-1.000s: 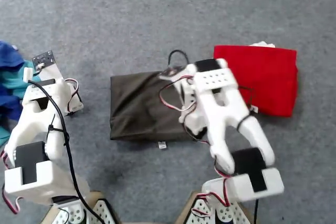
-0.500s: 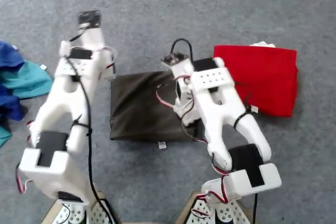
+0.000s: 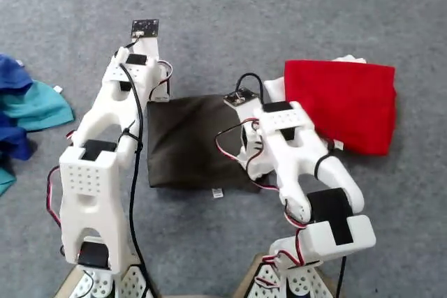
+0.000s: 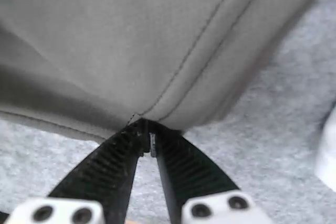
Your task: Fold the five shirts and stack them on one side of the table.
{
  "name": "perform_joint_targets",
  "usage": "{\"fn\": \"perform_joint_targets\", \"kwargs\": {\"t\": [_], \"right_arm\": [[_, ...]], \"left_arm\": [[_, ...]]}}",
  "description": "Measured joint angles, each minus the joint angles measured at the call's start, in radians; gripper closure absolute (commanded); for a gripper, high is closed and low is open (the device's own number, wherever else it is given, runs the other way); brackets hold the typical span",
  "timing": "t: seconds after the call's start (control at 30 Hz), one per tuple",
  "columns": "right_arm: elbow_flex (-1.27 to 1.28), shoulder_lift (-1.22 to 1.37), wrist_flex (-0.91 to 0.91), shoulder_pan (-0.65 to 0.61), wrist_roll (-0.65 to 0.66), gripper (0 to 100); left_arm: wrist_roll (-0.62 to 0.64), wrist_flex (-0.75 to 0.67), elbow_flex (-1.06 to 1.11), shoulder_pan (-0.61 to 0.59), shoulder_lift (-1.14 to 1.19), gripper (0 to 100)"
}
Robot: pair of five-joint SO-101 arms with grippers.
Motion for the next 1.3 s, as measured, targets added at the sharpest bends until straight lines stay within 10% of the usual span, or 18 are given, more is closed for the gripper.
{"fn": "perform_joint_targets", "kwargs": {"t": [0.67, 1.13, 1.3], "right_arm": [[-0.336, -0.278, 0.175, 0.017, 0.025, 98.4], [-0.512, -0.255, 0.347, 0.017, 0.025, 98.2], [-0.404, -0.189, 0.155, -0.017, 0.025, 98.2]], "left_arm": [[-0.008, 0.233, -0.084, -0.006, -0.18, 97], [-0.08, 0.069, 0.048, -0.006, -0.098, 97], [-0.08, 0.035, 0.04, -0.006, -0.04, 97]]}}
